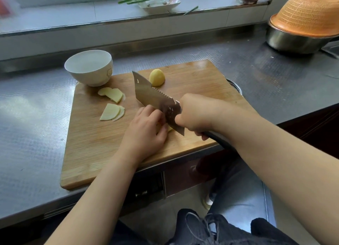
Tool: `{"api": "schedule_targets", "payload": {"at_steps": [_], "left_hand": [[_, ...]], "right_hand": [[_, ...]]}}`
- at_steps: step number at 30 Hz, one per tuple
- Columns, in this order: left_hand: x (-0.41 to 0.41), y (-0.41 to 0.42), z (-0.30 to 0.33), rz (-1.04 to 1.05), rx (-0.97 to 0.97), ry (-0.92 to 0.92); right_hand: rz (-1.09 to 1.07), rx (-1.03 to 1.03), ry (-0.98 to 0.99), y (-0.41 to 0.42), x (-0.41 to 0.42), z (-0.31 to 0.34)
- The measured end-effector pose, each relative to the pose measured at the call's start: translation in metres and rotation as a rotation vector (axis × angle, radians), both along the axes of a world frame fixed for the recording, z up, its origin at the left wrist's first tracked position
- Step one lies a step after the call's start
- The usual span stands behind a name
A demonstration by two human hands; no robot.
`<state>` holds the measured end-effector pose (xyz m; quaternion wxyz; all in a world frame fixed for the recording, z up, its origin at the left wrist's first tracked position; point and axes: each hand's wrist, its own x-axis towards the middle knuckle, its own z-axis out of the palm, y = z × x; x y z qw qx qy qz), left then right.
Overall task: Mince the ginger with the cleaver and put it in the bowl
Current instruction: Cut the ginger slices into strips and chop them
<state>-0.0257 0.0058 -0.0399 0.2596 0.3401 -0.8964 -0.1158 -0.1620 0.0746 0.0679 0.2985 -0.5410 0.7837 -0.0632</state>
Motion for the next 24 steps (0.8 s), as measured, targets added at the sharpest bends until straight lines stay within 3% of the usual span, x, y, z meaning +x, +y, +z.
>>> {"api": "schedule_targets", "payload": {"at_steps": [4, 8, 10, 15, 24], "left_hand": [[0.001, 0.002, 0.001, -0.009, 0.003, -0.008], [0.002, 0.004, 0.004, 0.000, 0.033, 0.059], [0.005, 0.004, 0.004, 0.014, 0.050, 0.106], [0.011, 0.006, 0.004, 0.007, 0.054, 0.075], [0.009, 0.004, 0.001, -0.009, 0.014, 0.027]], "right_hand": [[-0.051, -0.074, 0.040, 0.007, -0.001, -0.020], [-0.176, -0.099, -0.261, 0.005, -0.022, -0.024], [-0.175, -0.120, -0.302, 0.006, -0.028, -0.023], [-0.088, -0.194, -0.203, 0.013, -0.025, -0.006], [0.022, -0.105, -0.035, 0.015, -0.002, 0.005]]}}
